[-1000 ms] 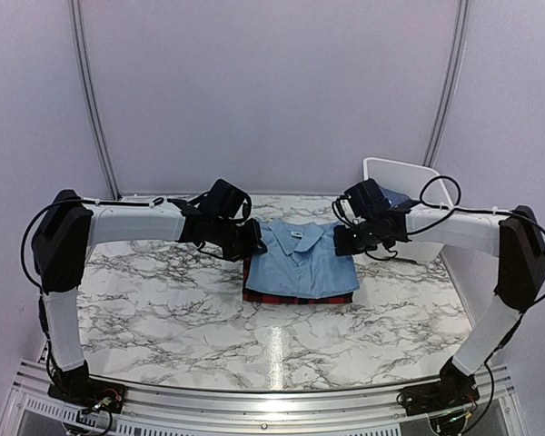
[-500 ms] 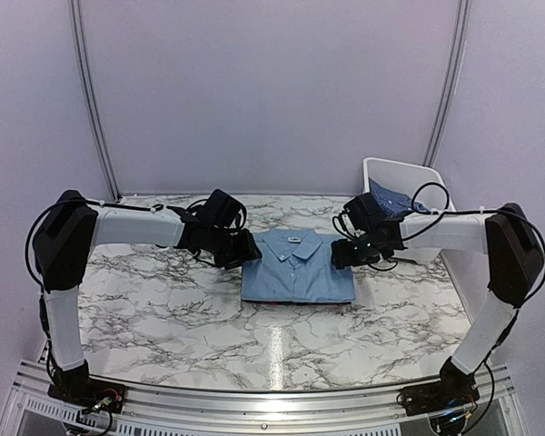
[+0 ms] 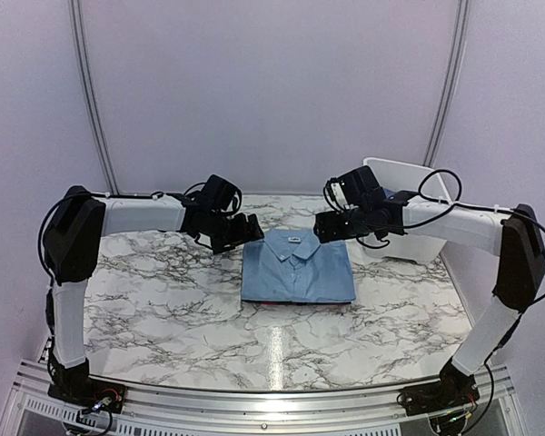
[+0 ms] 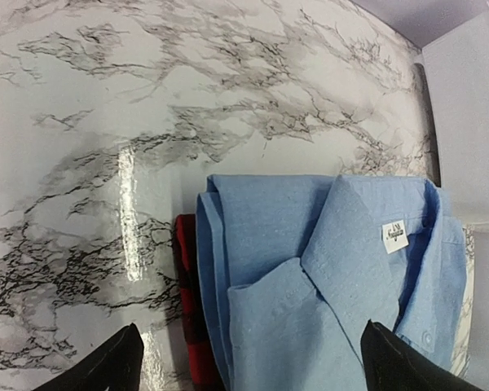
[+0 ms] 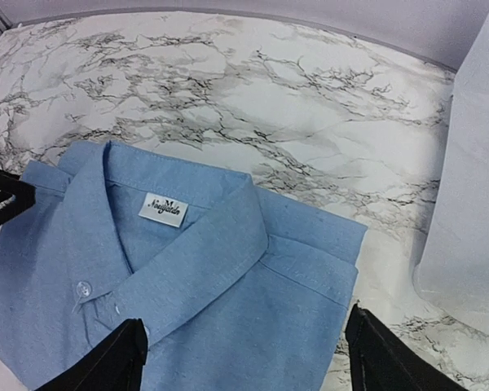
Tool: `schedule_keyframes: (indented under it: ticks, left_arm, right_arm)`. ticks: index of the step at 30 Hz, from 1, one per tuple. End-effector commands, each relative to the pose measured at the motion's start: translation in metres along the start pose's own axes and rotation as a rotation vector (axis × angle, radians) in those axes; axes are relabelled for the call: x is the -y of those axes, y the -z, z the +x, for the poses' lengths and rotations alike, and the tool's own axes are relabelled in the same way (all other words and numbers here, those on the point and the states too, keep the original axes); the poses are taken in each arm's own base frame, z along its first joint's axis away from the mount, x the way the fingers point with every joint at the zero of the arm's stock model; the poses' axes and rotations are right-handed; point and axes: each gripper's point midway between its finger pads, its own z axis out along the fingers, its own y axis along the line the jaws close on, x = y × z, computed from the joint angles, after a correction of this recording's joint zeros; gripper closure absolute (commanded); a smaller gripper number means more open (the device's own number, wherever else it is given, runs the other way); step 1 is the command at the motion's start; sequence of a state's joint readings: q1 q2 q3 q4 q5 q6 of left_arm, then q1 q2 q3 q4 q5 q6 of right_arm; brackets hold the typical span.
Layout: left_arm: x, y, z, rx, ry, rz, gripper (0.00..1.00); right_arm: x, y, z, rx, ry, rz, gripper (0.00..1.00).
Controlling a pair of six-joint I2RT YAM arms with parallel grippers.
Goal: Fold and stack the long sleeve shirts
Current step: Move the square-folded shirt to the corner of the board.
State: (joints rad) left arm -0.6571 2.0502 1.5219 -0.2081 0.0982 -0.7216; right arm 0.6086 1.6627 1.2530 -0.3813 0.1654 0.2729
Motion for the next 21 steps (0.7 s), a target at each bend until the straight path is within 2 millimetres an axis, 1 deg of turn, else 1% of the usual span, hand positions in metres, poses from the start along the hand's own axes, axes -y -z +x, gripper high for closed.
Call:
schedule_keyframes:
  ticks: [1, 6, 12, 16, 21]
  left_arm:
    - [-0.005, -0.024, 0.017, -0.081, -0.049, -0.017, 0.04]
    - [-0.004, -0.041, 0.019, -0.099, -0.054, -0.017, 0.03]
    - [0.014, -0.056, 0.036, -0.142, -0.081, 0.022, 0.03]
    - [0.029, -0.063, 0.047, -0.169, -0.094, 0.054, 0.03]
    - [0.058, -0.073, 0.065, -0.200, -0.121, 0.107, 0.04]
  right_arm:
    - [-0.019, 0.008, -0.029, 0.061, 0.005, -0.081, 0.19]
    - [-0.025, 0.008, -0.035, 0.072, 0.006, -0.108, 0.17]
    - [-0.026, 0.010, -0.038, 0.083, 0.008, -0.112, 0.16]
    - [-0.025, 0.013, -0.042, 0.096, 0.007, -0.109, 0.16]
    - [-0.024, 0.018, -0.044, 0.105, 0.014, -0.108, 0.16]
